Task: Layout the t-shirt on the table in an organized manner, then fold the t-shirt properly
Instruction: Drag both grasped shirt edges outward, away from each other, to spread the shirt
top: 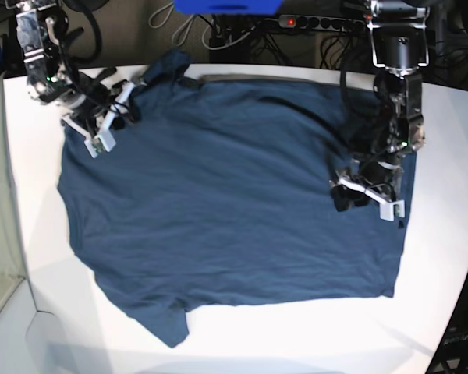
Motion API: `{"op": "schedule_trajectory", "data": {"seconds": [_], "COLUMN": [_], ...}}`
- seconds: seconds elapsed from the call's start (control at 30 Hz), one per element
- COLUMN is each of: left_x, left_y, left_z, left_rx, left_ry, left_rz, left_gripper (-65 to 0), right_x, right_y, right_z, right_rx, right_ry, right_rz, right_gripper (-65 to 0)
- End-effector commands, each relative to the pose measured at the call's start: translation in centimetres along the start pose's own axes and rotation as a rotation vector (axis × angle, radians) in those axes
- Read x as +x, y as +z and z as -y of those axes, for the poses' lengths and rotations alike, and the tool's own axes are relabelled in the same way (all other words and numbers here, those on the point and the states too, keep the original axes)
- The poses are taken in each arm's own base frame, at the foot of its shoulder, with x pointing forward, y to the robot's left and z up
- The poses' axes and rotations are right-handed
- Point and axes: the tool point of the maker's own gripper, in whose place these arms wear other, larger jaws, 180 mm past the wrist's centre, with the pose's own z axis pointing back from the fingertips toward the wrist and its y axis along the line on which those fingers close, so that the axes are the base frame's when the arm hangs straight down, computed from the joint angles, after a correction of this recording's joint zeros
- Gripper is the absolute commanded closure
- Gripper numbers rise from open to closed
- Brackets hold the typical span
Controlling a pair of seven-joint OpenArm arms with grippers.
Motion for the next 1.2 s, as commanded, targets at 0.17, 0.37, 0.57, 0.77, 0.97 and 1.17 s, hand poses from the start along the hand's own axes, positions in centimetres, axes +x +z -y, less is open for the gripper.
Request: {"op": "schedule_trajectory", "data": {"seconds": [0.17,0.37,0.57,0.77,0.97,1.17], "left_x": [-3.2,-2.0,-1.8,-2.2,-3.0,-3.3], "left_y": [0.6,0.1,0.1,0.2,0.6,0.7], "left_z": [-3.1,-2.8,-2.7,-2.8,-3.0,-3.0], "left_rx": [0.109,0.103,0.103,0.103,0.107,0.107], "left_ry": [-0.018,-0.02,-0.023,-0.019,-0.019,-0.019], "left_rz": [-0.126,-0.108,-0.106,-0.11,-0.124,-0.133], "left_gripper": [-29.8,-29.8,-29.8,-29.8,-29.8,-29.8], "right_x": [-6.3,-7.9,-5.7,-4.1,1.4,5.8], "right_y": [2.8,4.6,6.7,7.8,8.1,5.8], "right_z": [2.2,1.6,0.7,3.4,6.4,5.5], "right_rx": [-0.034,-0.019,0.003,-0.059,-0.192,-0.187], "right_ry": [0.076,0.128,0.246,0.31,0.181,0.017], "right_rz": [-0.187,-0.232,-0.192,-0.187,0.007,0.18], "right_gripper": [-19.7,-19.6,-19.6,-19.6,-19.6,-19.6]}}
